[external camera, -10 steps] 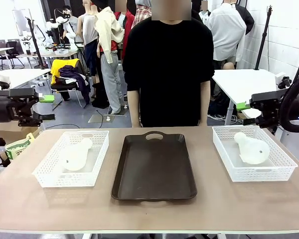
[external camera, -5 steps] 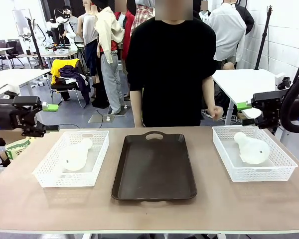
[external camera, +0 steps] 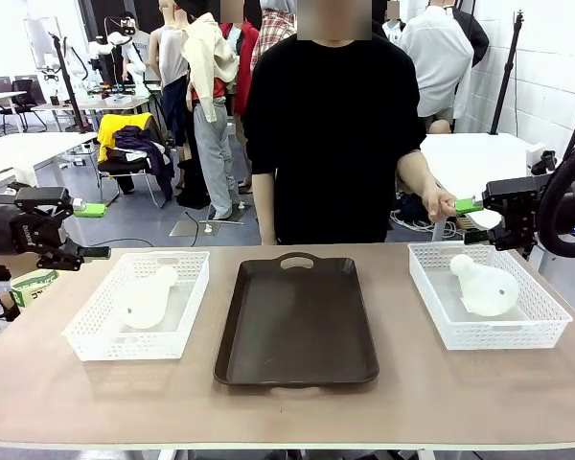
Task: Prepare the laboratory tools.
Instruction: Pick up the Big flask that the person points to.
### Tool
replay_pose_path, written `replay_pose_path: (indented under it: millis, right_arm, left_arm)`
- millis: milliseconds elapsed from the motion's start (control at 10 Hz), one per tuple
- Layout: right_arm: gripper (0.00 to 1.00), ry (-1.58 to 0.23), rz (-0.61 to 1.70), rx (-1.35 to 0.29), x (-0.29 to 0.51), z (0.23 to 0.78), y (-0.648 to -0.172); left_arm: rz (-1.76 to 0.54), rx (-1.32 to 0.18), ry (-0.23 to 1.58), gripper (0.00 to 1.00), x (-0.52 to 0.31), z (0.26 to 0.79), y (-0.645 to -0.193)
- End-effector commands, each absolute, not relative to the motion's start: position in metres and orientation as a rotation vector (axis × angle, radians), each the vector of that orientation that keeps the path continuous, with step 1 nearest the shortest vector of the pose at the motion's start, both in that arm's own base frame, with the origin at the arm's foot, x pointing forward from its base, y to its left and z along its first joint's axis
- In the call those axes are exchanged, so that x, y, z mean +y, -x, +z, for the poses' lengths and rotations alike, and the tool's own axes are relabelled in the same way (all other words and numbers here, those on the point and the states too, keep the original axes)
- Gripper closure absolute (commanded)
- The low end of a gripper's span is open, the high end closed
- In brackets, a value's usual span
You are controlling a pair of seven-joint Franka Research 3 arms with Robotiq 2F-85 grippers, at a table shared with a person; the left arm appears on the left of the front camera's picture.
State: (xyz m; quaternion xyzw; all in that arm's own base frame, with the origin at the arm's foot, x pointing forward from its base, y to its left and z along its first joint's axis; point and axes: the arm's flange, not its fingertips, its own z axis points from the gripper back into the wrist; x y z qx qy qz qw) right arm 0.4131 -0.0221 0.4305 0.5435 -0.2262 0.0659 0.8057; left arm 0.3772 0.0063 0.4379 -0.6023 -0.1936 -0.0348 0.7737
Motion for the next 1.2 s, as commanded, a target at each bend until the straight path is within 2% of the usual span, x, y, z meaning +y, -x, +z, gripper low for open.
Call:
replay_pose_path:
  millis: [0, 1100]
  right_arm:
    - [0.0, -1.168, 0.139, -0.488, -0.0233, 0.4316, -0.4128]
    - [0.0, -1.168, 0.139, -0.488, -0.0233, 0.4316, -0.4128]
  left_arm:
    - [-0.086, -0.435, 1.294, 0.0, 0.0051, 0.4386, -0.3795]
    - [-0.086, -0.435, 1.294, 0.0, 0.0051, 0.4386, -0.3795]
